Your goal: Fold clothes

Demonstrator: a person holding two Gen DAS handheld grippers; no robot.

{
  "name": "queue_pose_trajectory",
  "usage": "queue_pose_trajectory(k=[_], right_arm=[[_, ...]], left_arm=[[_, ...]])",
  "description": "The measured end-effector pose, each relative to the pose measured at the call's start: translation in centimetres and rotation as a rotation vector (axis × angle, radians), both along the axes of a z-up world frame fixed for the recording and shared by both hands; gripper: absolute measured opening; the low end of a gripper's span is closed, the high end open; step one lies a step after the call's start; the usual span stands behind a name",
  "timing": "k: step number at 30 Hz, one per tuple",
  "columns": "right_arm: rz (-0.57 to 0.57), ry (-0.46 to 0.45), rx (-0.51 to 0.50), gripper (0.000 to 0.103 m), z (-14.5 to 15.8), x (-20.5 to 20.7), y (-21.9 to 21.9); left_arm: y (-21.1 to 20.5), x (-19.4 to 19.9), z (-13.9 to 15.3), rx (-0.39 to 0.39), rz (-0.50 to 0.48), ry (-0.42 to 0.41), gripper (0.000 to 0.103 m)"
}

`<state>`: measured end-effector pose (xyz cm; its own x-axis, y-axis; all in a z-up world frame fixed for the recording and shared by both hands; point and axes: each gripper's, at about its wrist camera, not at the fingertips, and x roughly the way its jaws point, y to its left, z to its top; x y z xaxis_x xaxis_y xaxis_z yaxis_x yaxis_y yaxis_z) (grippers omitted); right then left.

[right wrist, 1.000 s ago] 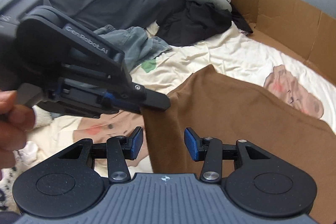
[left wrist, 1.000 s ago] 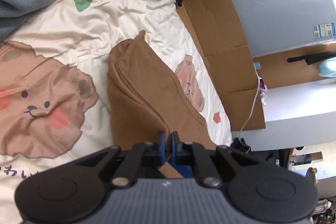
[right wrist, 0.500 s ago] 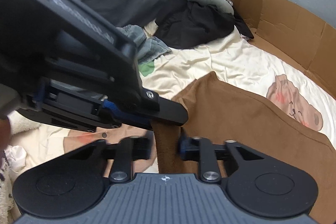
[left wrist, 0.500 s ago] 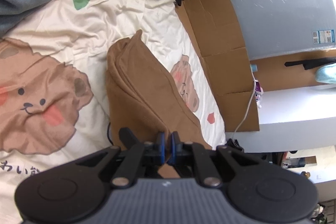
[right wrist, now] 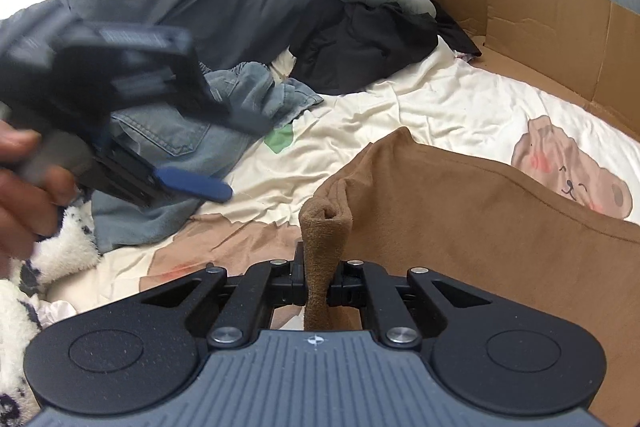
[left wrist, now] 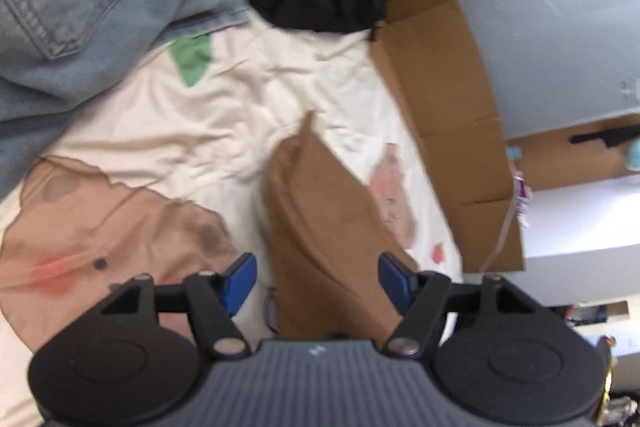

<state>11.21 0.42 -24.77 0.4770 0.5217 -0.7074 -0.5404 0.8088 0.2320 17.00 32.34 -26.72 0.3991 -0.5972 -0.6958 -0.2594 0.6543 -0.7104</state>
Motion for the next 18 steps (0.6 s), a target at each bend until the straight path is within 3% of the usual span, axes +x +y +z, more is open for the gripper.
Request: queue_pose_trajectory(k=[7,11,18], right_arm=[[-0.003,0.023,0.044,0.005,0.0,0.7,-1.3],[-0.005,0.030,0.054,0.005,0.0,0.8,-1.5],[-0.015,0.050,0.080,0.005,-0.4,0.8,-1.8]], left_arm=[[-1.3,3.5,-3.5,-0.010,-0.038,0.006,0.069],[-2.9,6.1,-4.4,0.069,-0.126,-0.031,0.069],[-4.4,9.2,-6.6,0.080,-0.172,-0.015,0.069]])
